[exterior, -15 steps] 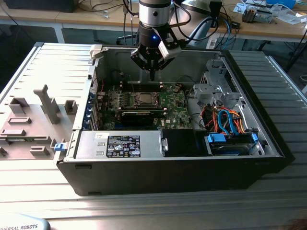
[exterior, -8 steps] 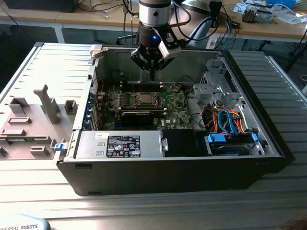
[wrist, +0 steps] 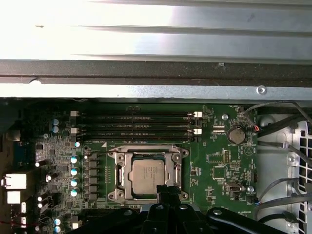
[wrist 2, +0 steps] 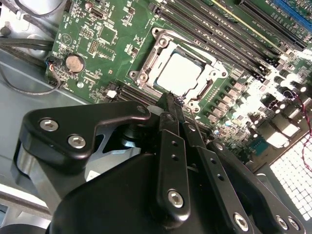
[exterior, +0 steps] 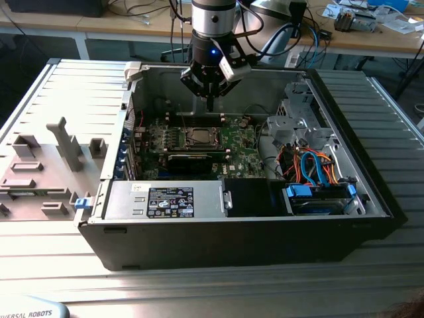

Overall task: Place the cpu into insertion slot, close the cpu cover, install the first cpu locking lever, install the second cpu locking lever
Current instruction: 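Install the first cpu locking lever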

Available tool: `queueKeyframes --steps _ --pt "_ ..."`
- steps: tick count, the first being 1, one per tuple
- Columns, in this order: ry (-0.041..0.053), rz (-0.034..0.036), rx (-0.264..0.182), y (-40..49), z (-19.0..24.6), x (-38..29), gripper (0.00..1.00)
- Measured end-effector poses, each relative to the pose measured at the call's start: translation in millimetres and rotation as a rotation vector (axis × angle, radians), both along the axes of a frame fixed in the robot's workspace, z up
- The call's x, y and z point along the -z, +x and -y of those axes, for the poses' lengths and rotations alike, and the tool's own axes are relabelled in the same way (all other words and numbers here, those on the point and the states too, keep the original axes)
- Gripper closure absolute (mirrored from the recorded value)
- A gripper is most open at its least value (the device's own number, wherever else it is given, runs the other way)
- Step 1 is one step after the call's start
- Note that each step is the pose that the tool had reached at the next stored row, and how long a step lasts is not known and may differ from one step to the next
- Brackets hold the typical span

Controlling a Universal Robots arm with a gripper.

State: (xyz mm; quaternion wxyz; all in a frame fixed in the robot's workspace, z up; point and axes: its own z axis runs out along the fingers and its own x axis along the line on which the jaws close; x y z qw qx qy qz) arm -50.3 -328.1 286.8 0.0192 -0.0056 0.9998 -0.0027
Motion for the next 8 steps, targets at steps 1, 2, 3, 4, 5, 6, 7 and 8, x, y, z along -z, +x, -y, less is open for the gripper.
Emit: queueKeyframes --steps 1,2,3,4,5,6,7,8 --pt "0.0 0.0 -0.001 0.0 0.0 0.0 0.89" --pt "0.0 0.0 -0.002 0.0 0.0 0.0 0.89" --pt "0.0 0.0 -0.004 0.0 0.0 0.0 0.89" --pt "0.0 0.0 -0.004 0.0 0.0 0.0 0.89" --pt "0.0 0.0 -0.005 0.0 0.0 0.0 0.89" --pt "0.0 0.0 -0.007 0.0 0.0 0.0 0.89" --pt "0.0 0.0 -0.008 0.0 0.0 0.0 0.89" --pt "0.0 0.0 -0.009 0.0 0.0 0.0 0.89"
